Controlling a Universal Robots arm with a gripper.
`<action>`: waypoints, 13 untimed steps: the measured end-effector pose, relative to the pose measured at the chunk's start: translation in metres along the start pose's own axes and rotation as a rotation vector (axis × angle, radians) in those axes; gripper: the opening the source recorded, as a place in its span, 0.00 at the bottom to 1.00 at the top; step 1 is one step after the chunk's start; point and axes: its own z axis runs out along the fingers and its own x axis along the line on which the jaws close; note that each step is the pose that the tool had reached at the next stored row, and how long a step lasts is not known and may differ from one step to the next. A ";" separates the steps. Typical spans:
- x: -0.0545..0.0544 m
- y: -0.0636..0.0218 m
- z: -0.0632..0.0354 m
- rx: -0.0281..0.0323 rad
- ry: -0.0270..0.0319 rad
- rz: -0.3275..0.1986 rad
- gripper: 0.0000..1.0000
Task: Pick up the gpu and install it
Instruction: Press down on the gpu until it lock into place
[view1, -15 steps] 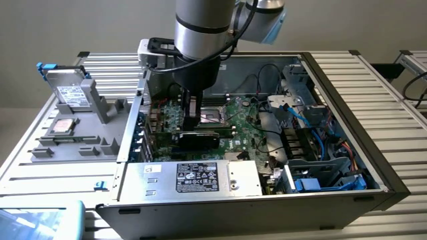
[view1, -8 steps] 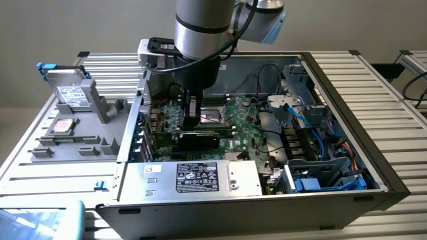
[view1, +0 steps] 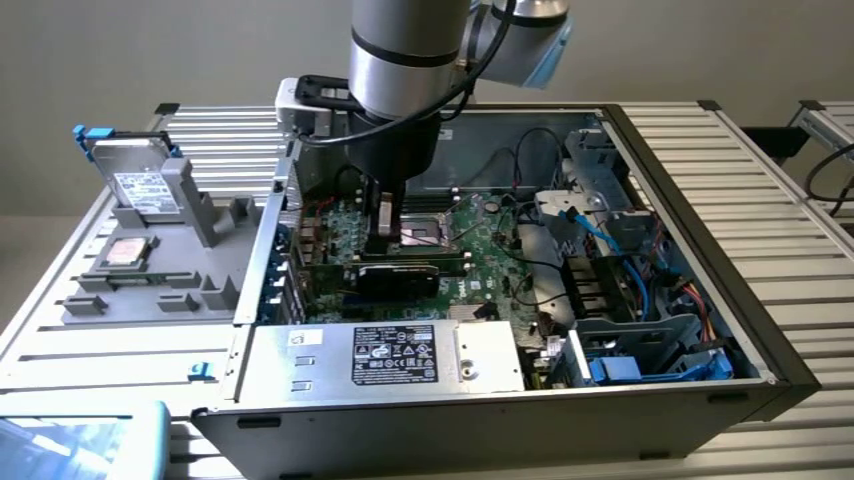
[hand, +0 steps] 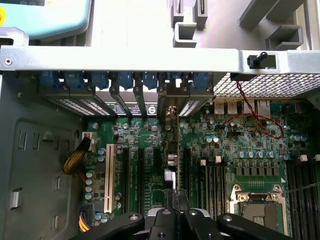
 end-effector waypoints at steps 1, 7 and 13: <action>0.000 0.0001 0.0000 0.0004 0.0000 0.000 0.12; -0.002 0.0120 0.0028 0.0437 0.0040 -0.001 0.12; -0.007 0.0196 0.0055 0.0599 0.0348 0.002 0.12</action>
